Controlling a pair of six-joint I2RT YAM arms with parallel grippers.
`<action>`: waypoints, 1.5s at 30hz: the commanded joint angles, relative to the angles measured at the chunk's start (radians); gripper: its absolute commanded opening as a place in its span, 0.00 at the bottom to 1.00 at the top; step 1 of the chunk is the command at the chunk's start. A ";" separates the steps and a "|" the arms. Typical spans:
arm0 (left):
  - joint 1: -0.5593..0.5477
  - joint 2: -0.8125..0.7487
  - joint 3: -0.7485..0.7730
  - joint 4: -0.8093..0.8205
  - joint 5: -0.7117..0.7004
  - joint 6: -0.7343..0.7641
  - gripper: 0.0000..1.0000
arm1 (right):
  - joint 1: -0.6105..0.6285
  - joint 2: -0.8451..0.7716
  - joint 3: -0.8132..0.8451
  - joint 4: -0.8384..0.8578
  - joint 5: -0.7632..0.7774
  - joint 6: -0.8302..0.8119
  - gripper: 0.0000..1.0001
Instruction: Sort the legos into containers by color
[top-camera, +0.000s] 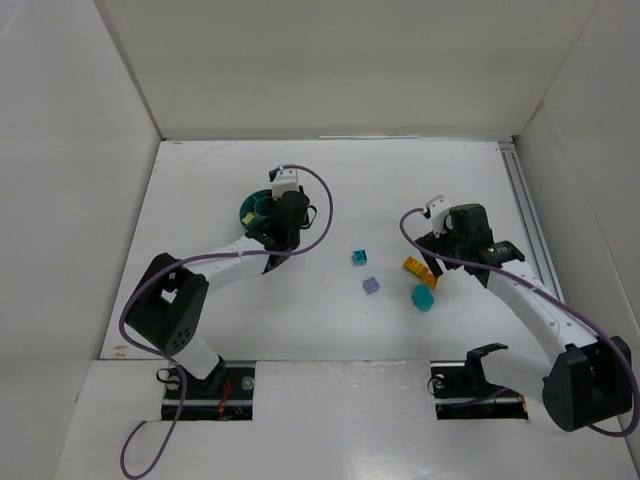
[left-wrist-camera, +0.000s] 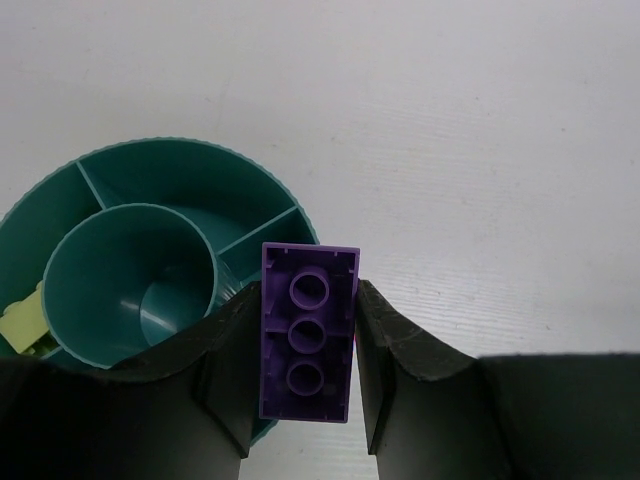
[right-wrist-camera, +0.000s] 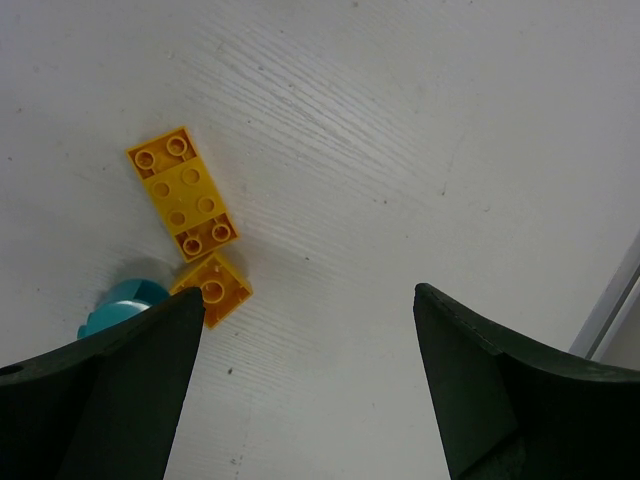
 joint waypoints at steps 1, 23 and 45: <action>0.003 -0.001 0.035 0.040 -0.064 -0.029 0.25 | -0.006 0.009 0.047 0.017 0.012 -0.003 0.90; 0.003 0.028 0.037 0.093 -0.086 0.091 0.43 | -0.025 0.037 0.056 0.027 0.012 -0.012 0.90; -0.044 -0.412 -0.046 -0.249 0.316 -0.062 1.00 | 0.518 0.150 0.084 0.115 -0.010 -0.031 0.90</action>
